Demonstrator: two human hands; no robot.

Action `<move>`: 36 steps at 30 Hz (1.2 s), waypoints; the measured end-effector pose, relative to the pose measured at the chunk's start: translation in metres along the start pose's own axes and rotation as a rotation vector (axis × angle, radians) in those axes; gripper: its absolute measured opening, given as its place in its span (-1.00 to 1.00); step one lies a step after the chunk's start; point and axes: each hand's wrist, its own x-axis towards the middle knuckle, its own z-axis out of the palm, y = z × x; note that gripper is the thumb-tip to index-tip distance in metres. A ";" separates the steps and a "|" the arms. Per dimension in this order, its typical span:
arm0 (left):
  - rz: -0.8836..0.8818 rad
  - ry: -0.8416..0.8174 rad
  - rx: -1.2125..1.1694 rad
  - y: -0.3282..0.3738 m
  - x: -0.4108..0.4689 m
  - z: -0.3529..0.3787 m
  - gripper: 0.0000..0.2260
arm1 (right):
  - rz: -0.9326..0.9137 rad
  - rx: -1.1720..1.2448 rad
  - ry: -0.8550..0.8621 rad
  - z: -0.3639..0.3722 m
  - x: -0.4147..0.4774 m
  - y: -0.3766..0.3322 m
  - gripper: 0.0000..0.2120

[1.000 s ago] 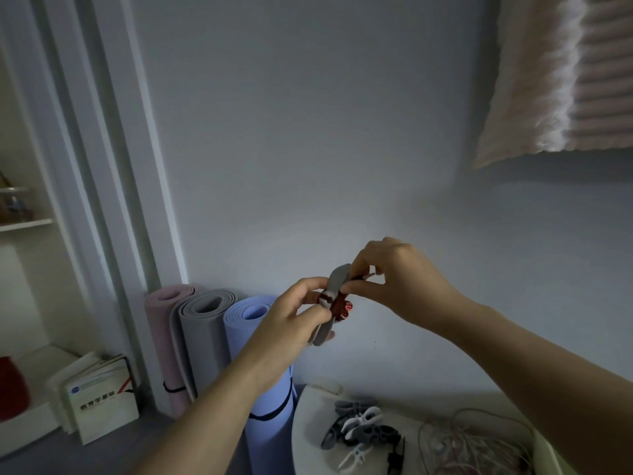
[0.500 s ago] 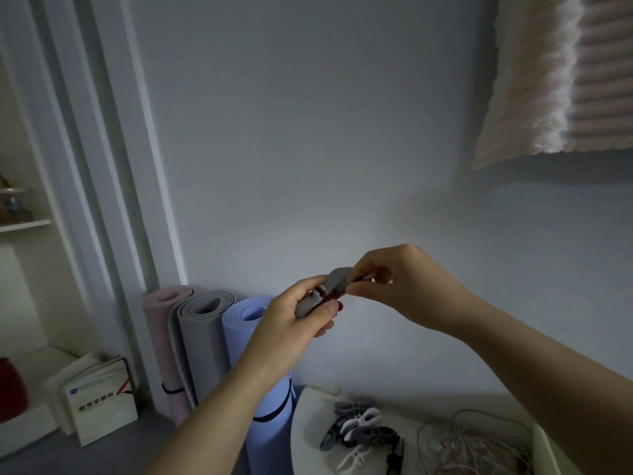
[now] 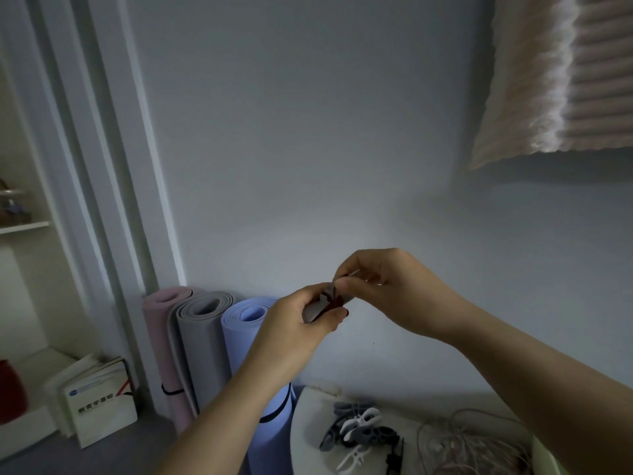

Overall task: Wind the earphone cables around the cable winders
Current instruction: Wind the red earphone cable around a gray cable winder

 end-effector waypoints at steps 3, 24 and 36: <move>0.014 -0.003 0.005 0.001 -0.002 -0.002 -0.78 | 0.055 0.068 0.056 0.002 0.000 0.005 -0.90; -0.358 -0.054 -0.999 0.015 0.002 -0.016 -0.71 | -0.062 0.025 -0.118 -0.001 -0.008 -0.003 -0.88; -0.324 0.068 -1.034 0.020 0.001 -0.008 -0.82 | -0.129 0.034 -0.163 0.009 -0.011 -0.012 -0.90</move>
